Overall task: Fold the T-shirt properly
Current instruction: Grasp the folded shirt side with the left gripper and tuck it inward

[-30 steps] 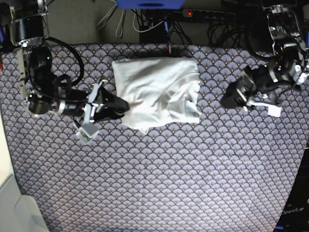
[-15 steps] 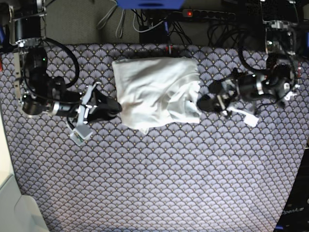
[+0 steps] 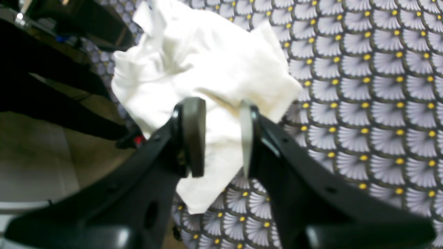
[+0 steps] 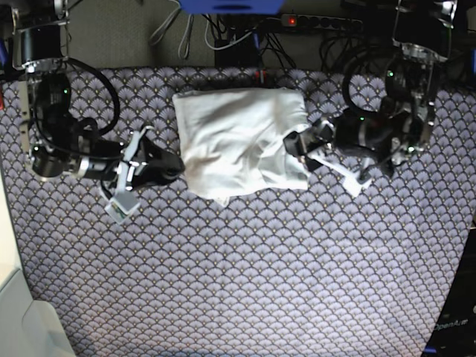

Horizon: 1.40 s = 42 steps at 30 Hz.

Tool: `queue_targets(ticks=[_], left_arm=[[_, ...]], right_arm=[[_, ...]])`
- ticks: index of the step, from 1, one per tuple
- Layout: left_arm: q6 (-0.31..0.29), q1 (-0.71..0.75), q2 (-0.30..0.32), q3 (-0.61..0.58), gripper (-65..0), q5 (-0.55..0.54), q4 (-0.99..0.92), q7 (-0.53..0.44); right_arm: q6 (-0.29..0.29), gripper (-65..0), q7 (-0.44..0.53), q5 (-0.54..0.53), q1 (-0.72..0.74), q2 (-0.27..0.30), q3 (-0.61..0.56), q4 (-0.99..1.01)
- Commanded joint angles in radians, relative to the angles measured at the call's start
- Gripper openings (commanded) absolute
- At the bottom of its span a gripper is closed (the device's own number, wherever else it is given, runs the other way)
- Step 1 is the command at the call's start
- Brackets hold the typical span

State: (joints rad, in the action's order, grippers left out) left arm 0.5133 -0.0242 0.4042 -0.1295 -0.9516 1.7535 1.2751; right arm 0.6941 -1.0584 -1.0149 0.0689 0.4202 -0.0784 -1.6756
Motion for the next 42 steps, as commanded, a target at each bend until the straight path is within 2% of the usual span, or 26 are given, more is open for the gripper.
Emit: queue_targets(ticks=[1, 6, 11, 15, 23, 26, 32, 39, 40, 42], left_arm=[[0.0, -0.026, 0.006, -0.022, -22.1, 0.001, 0.015, -0.001], [0.0, -0.043, 0.005, -0.127, -22.1, 0.093, 0.003, -0.068], [0.0, -0.061, 0.005, -0.204, -22.1, 0.11, -0.102, -0.088], [0.0, -0.069, 0.009, -0.236, -22.1, 0.11, -0.137, -0.163], [0.0, -0.108, 0.009, -0.356, -22.1, 0.11, -0.203, -0.254], [0.006, -0.13, 0.005, -0.393, -22.2, 0.139, -0.27, -0.294], [0.005, -0.122, -0.041, -0.408, -22.1, 0.222, -0.384, -0.291], [-0.002, -0.127, -0.034, -0.41, -22.1, 0.217, -0.415, -0.289], [-0.011, -0.128, -0.034, -0.41, -22.1, 0.217, -0.415, -0.289], [-0.095, -0.128, -0.034, -0.404, -22.4, 0.217, -0.415, -0.289]], right_arm=[[0.004, -46.9, 0.027, -0.026, 0.019, 0.013, 0.007, -0.018], [0.004, -46.9, 0.028, -0.025, 0.019, 0.015, 0.007, -0.018], [0.004, -46.9, 0.028, -0.025, 0.021, 0.016, 0.007, -0.018], [0.004, -46.9, 0.03, -0.025, 0.022, 0.029, 0.007, -0.016], [0.004, -46.9, 0.03, -0.025, 0.021, 0.042, 0.007, -0.011], [0.004, -46.9, 0.03, -0.025, 0.021, 0.044, 0.007, -0.011], [0.004, -46.9, 0.03, -0.025, 0.024, 0.044, 0.007, -0.011], [0.004, -46.9, 0.03, -0.025, 0.026, 0.044, 0.007, -0.01], [0.004, -46.9, 0.03, -0.025, 0.027, 0.044, 0.007, -0.01], [0.004, -46.9, 0.031, -0.025, 0.027, 0.042, 0.007, -0.01]])
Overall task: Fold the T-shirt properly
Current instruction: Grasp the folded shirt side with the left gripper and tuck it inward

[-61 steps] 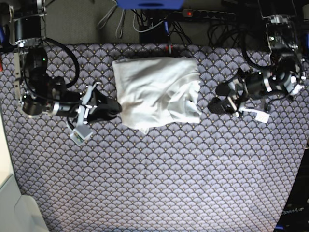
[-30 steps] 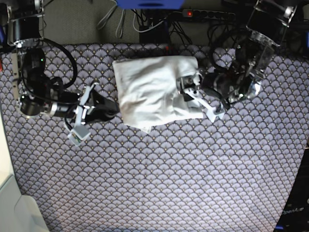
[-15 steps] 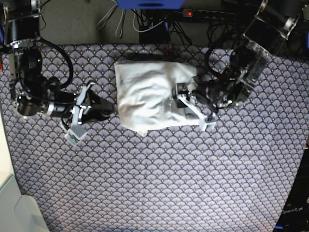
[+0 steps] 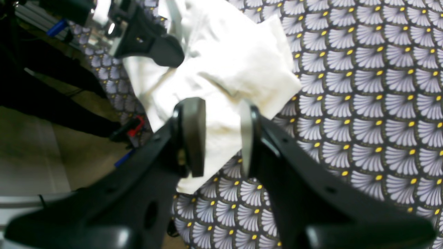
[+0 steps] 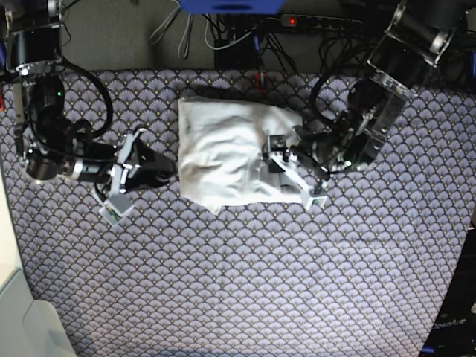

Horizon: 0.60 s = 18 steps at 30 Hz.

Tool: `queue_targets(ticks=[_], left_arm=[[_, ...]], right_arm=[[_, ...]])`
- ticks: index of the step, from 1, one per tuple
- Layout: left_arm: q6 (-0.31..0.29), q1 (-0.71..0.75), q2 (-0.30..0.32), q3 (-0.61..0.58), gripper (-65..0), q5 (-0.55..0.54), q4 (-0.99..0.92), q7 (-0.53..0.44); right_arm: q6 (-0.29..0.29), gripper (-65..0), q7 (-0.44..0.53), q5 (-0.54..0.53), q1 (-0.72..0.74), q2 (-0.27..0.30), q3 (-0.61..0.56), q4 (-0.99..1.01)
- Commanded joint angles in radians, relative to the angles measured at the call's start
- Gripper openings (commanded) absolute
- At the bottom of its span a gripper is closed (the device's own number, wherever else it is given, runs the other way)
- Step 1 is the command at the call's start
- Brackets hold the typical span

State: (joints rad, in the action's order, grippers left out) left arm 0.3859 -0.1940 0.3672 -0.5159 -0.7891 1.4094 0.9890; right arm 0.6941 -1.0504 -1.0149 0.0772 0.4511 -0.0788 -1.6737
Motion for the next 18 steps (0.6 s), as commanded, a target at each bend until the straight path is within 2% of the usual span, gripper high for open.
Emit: queue_targets(ticks=[1, 3, 5, 11, 13, 18], left_arm=[[-0.02, 0.041, 0.003, -0.016, -22.4, 0.055, -0.069, -0.003], [-0.107, 0.047, 0.003, -0.016, -22.4, 0.056, -0.048, -0.003], [-0.147, 0.049, 0.003, -0.014, -22.4, 0.058, -0.034, -0.003], [-0.155, 0.049, 0.003, -0.014, -22.5, 0.053, -0.032, -0.003], [-0.155, 0.049, 0.005, -0.013, -23.8, 0.021, -0.031, -0.003], [-0.155, 0.046, 0.017, -0.014, -42.8, -0.129, -0.04, -0.003]], right_arm=[[0.004, -46.9, 0.023, -0.025, 0.019, 0.012, 0.007, -0.012], [0.004, -46.9, 0.023, -0.025, 0.019, 0.013, 0.007, -0.012], [0.004, -46.9, 0.023, -0.025, 0.019, 0.013, 0.007, -0.012], [0.004, -46.9, 0.023, -0.025, 0.019, 0.027, 0.007, -0.012], [0.004, -46.9, 0.023, -0.025, 0.019, 0.027, 0.007, -0.012], [0.004, -46.9, 0.023, -0.023, 0.019, 0.028, 0.007, -0.012]])
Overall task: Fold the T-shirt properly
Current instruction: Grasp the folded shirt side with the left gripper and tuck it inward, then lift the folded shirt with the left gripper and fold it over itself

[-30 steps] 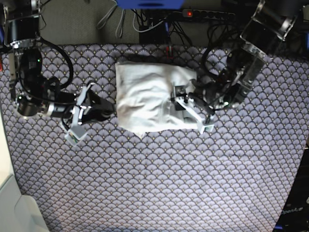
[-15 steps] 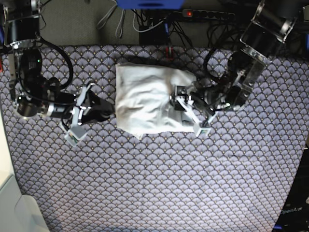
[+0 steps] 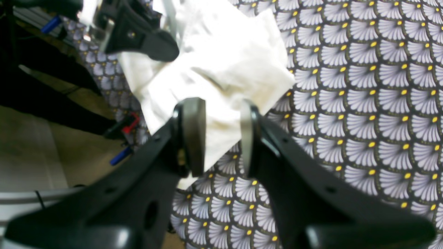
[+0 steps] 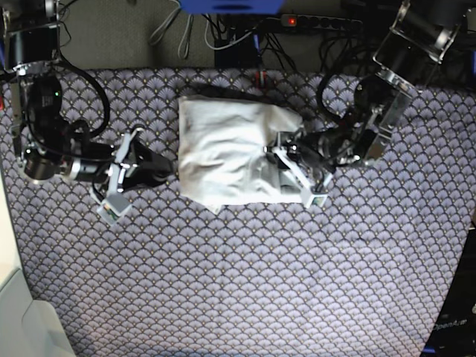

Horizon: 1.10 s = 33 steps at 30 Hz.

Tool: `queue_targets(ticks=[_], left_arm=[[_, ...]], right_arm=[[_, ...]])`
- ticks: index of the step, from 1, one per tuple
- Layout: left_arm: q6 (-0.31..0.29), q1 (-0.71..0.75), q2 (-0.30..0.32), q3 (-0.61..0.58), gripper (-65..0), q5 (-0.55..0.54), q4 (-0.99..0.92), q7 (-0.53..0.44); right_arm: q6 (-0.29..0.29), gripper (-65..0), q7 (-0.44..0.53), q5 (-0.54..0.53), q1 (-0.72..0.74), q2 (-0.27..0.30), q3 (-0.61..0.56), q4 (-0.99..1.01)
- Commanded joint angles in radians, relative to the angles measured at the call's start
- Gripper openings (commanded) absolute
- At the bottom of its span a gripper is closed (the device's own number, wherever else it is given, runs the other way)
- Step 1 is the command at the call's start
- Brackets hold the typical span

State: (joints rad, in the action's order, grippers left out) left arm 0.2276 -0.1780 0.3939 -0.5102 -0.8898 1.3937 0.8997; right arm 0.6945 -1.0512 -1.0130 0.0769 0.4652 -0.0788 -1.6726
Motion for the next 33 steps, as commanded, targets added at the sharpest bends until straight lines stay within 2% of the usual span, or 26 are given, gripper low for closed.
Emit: queue_targets(ticks=[1, 4, 10, 14, 20, 24, 33], left_arm=[[0.003, 0.031, -0.006, -0.018, -46.0, -0.047, -0.024, 0.086], [0.003, 0.031, -0.005, -0.018, -49.8, -0.084, -0.024, 0.086], [0.003, 0.031, -0.002, -0.018, -50.2, -0.098, -0.014, 0.086], [0.013, 0.033, 0.007, -0.001, -51.2, -0.094, 0.08, 0.085], [0.013, 0.051, 0.01, 0.143, -64.6, -0.087, 0.212, 0.085], [0.013, 0.051, 0.013, 0.193, -64.5, -0.087, 0.212, 0.085], [0.013, 0.045, 0.01, 0.193, -64.5, -0.084, 0.21, 0.085]], right_arm=[[0.004, -46.9, 0.024, -0.025, 0.019, 0.013, 0.007, -0.013], [0.004, -46.9, 0.024, -0.025, 0.019, 0.013, 0.007, -0.013], [0.004, -46.9, 0.024, -0.025, 0.019, 0.013, 0.007, -0.013], [0.004, -46.9, 0.024, -0.025, 0.019, 0.014, 0.007, -0.013], [0.004, -46.9, 0.024, -0.025, 0.019, 0.014, 0.007, -0.013], [0.004, -46.9, 0.024, -0.025, 0.019, 0.014, 0.007, -0.013], [0.004, -46.9, 0.024, -0.025, 0.019, 0.014, 0.007, -0.013]])
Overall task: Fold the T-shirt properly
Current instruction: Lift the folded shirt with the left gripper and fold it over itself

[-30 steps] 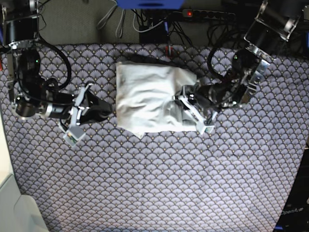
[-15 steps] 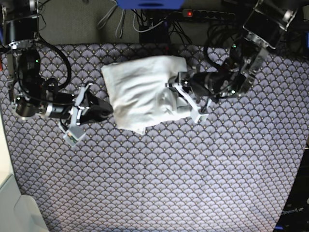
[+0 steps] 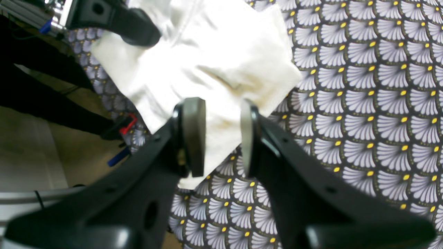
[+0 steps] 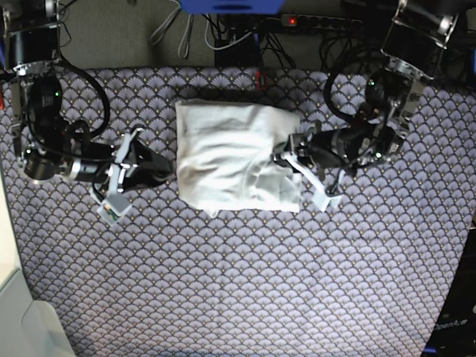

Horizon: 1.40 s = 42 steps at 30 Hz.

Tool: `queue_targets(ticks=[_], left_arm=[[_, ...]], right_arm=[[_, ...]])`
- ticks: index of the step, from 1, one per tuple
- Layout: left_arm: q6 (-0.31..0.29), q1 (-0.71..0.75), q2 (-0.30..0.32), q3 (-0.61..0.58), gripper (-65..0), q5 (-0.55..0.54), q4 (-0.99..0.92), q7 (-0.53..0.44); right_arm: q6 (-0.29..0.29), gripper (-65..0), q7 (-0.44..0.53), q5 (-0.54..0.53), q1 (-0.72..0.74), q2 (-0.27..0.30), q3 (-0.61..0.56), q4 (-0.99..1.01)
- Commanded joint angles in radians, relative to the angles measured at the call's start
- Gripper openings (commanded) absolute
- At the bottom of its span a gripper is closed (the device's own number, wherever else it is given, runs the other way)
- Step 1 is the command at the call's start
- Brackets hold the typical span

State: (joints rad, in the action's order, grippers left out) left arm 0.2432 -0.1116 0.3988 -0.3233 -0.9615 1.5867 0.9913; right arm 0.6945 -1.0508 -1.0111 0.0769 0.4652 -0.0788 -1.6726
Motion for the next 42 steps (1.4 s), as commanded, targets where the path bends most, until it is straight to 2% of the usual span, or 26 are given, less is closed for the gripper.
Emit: queue_targets(ticks=[1, 9, 11, 13, 15, 18, 22, 27, 33, 35, 38, 40, 42], left_arm=[[-0.003, -0.023, 0.005, 0.006, -64.5, -0.007, 0.017, -0.007], [-0.002, -0.059, -0.004, -0.04, -64.5, 0.105, 0.011, -0.005], [-0.002, -0.086, -0.027, -0.055, -64.5, 0.121, 0.005, 0.001], [0.002, -0.121, -0.05, -0.06, -64.5, 0.158, -0.016, 0.051], [0.031, -0.152, -0.096, -0.06, -64.5, 0.215, -0.03, 0.105], [0.045, -0.199, -0.151, -0.086, -64.5, 0.332, -0.032, 0.131], [0.048, -0.276, -0.18, -0.225, -64.5, 0.47, -0.033, 0.139], [0.048, -0.303, -0.223, -0.314, -64.5, 0.646, -0.052, 0.139], [0.038, -0.333, -0.278, -0.462, -64.5, 0.942, -0.125, 0.131], [0.037, -0.349, -0.298, -0.498, -64.5, 1.033, -0.153, 0.13], [0.032, -0.394, -0.326, -0.551, -64.4, 1.094, -0.2, 0.128], [-0.014, -0.423, -0.331, -0.592, -64.5, 1.117, -0.233, 0.125], [-0.069, -0.443, -0.331, -0.626, -64.5, 1.153, -0.248, 0.082]], right_arm=[[0.004, -46.9, 0.024, -0.027, 0.019, 0.014, 0.007, -0.013], [0.004, -46.9, 0.024, -0.027, 0.011, 0.014, 0.007, -0.013], [0.004, -46.9, 0.024, -0.027, 0.011, 0.014, 0.007, -0.013], [0.004, -46.9, 0.024, -0.027, 0.01, 0.014, 0.007, -0.013], [0.004, -46.9, 0.017, -0.027, 0.01, 0.014, 0.007, -0.013], [0.004, -46.9, 0.016, -0.027, 0.008, 0.023, 0.009, -0.013], [0.004, -46.9, 0.019, -0.027, 0.008, 0.042, 0.009, -0.013], [0.004, -46.9, 0.022, -0.027, 0.008, 0.088, 0.009, -0.013], [0.004, -46.9, 0.024, -0.027, 0.008, 0.142, 0.012, -0.013], [0.004, -46.9, 0.024, -0.027, 0.001, 0.16, 0.032, -0.013], [0.004, -46.9, 0.024, -0.027, -0.033, 0.163, 0.118, -0.013], [0.004, -46.9, 0.024, -0.027, -0.056, 0.163, 0.188, -0.013], [0.004, -46.9, 0.024, -0.027, -0.078, 0.163, 0.258, -0.013]])
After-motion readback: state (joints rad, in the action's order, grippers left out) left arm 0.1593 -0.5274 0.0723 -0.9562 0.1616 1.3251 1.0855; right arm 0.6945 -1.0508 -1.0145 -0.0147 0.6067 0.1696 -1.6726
